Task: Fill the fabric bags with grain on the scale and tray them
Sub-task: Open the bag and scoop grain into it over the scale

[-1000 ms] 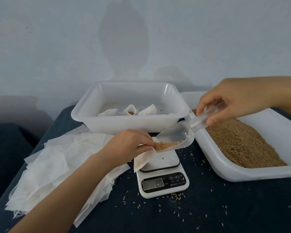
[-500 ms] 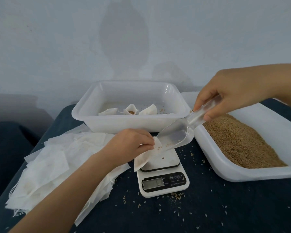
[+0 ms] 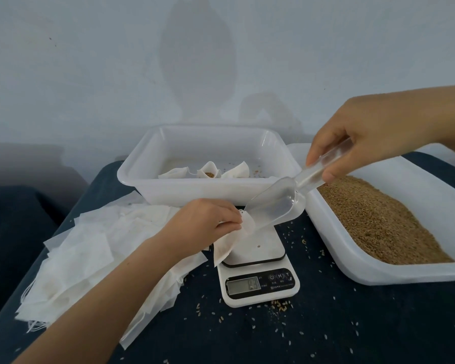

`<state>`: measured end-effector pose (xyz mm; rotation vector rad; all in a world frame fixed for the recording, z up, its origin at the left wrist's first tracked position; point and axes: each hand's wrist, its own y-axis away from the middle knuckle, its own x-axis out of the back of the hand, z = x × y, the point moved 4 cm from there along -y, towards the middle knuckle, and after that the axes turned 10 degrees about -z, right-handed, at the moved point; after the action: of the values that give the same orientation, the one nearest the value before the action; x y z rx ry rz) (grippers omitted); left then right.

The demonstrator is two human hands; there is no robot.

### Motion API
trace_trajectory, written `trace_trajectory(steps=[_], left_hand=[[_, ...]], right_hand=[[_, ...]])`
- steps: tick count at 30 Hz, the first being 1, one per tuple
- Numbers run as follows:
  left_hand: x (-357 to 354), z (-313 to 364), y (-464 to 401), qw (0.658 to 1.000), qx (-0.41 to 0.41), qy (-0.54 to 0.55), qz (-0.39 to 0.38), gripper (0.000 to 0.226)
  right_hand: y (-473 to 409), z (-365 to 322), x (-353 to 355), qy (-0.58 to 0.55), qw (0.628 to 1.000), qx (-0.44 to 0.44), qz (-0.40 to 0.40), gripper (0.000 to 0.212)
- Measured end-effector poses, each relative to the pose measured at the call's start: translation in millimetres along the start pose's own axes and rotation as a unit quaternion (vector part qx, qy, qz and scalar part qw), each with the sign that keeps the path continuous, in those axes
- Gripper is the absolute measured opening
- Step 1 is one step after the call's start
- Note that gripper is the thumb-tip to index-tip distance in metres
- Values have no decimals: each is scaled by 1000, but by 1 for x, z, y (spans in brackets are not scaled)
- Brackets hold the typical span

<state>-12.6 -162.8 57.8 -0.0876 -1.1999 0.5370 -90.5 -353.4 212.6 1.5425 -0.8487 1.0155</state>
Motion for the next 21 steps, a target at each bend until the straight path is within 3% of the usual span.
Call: trace_trajectory(steps=[6, 10, 14, 16, 19, 21], left_hand=[[8, -4, 3, 1000, 9, -8, 6, 11], [15, -6, 1, 999, 31, 0, 13, 11], [15, -2, -10, 999, 42, -13, 2, 12], [12, 1, -19, 998, 45, -31, -5, 13], [0, 3, -33, 997, 61, -51, -18, 15], [-9, 4, -42, 996, 78, -49, -18, 16]], right_hand=[[19, 39, -28, -129, 990, -13, 56, 40], [32, 82, -62, -285, 947, -25, 144, 38], [37, 119, -102, -380, 888, -103, 237, 37], [37, 132, -118, -349, 875, -190, 277, 28], [27, 140, -143, -285, 881, -301, 229, 60], [15, 139, -159, -281, 887, -327, 168, 63]])
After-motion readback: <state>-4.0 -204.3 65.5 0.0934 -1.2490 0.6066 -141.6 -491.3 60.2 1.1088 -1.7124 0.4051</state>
